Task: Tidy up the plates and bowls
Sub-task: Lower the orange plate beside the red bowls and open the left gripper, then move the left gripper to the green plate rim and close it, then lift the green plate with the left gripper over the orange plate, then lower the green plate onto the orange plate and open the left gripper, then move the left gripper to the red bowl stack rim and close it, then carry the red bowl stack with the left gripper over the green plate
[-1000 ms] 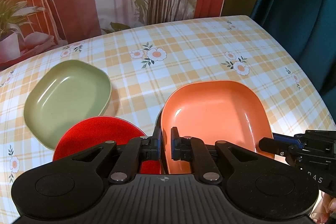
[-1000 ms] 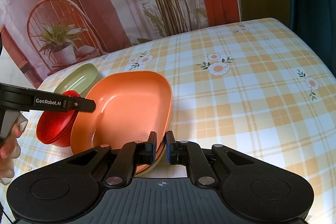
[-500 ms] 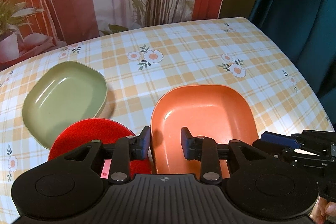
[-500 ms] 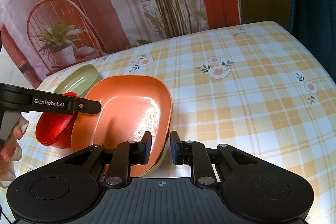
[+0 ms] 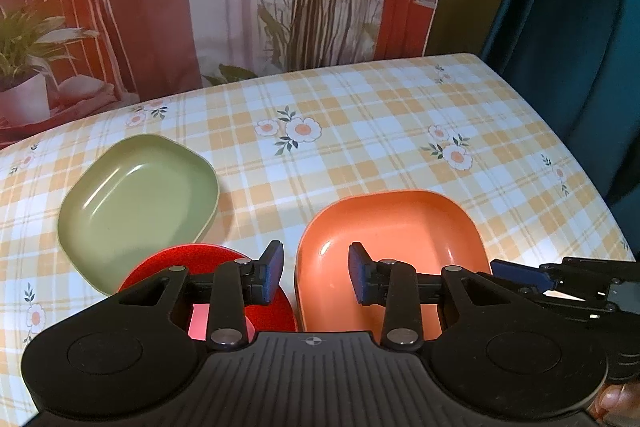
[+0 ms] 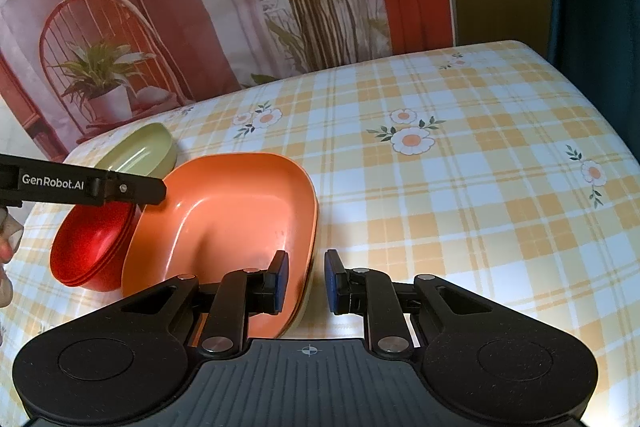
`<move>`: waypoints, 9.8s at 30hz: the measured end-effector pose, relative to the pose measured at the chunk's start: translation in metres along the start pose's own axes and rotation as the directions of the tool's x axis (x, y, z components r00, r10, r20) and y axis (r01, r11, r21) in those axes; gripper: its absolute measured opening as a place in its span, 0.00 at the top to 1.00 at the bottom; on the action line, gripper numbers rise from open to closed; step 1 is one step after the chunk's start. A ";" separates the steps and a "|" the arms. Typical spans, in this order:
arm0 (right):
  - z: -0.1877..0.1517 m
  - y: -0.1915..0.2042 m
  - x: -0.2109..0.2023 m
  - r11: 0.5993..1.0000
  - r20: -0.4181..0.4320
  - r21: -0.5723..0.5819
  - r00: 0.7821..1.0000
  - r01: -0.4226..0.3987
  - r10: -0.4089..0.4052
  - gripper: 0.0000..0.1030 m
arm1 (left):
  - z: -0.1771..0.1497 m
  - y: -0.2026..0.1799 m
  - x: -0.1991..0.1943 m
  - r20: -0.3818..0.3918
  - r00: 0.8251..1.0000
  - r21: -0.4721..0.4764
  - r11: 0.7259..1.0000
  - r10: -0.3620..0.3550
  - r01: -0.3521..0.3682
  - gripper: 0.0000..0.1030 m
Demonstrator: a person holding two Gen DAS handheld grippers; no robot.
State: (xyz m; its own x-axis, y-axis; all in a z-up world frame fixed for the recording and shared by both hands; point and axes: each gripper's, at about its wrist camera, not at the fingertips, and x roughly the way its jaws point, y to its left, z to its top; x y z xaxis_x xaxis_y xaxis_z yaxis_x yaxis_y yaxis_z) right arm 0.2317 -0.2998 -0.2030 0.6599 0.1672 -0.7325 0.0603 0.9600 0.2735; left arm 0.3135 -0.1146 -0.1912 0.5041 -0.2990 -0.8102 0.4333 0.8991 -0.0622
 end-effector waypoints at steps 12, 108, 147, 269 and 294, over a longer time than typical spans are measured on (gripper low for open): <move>0.049 0.015 -0.008 0.999 0.092 -0.042 0.995 -0.031 0.035 0.82 | 0.033 0.050 -0.042 0.122 0.992 -0.096 0.995 0.026 -0.014 0.64; 0.044 0.007 -0.029 0.991 0.137 0.032 0.982 -0.133 0.127 0.90 | 0.021 0.023 -0.057 0.152 0.986 -0.138 0.987 -0.062 0.083 0.84; 0.027 -0.004 -0.021 0.989 0.116 0.080 0.987 -0.123 0.114 0.90 | 0.014 0.010 -0.037 0.089 0.995 -0.089 0.994 -0.048 0.056 0.84; 0.020 0.154 0.025 0.969 -0.062 -0.173 0.984 -0.176 0.167 0.82 | -0.062 0.128 -0.043 0.057 0.998 -0.318 0.948 0.001 0.017 0.91; 0.019 0.161 0.042 0.969 -0.076 -0.173 0.983 -0.179 0.168 0.86 | -0.070 0.133 -0.048 0.097 0.995 -0.393 0.917 -0.037 0.072 0.90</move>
State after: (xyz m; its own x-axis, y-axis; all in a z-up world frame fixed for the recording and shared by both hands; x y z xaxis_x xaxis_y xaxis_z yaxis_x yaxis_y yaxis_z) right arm 0.2834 -0.1422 -0.1781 0.6018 0.3428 -0.7213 -0.1891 0.9387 0.2883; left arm 0.2942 0.0422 -0.2013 0.5581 -0.3614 -0.7469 0.1404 0.9283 -0.3443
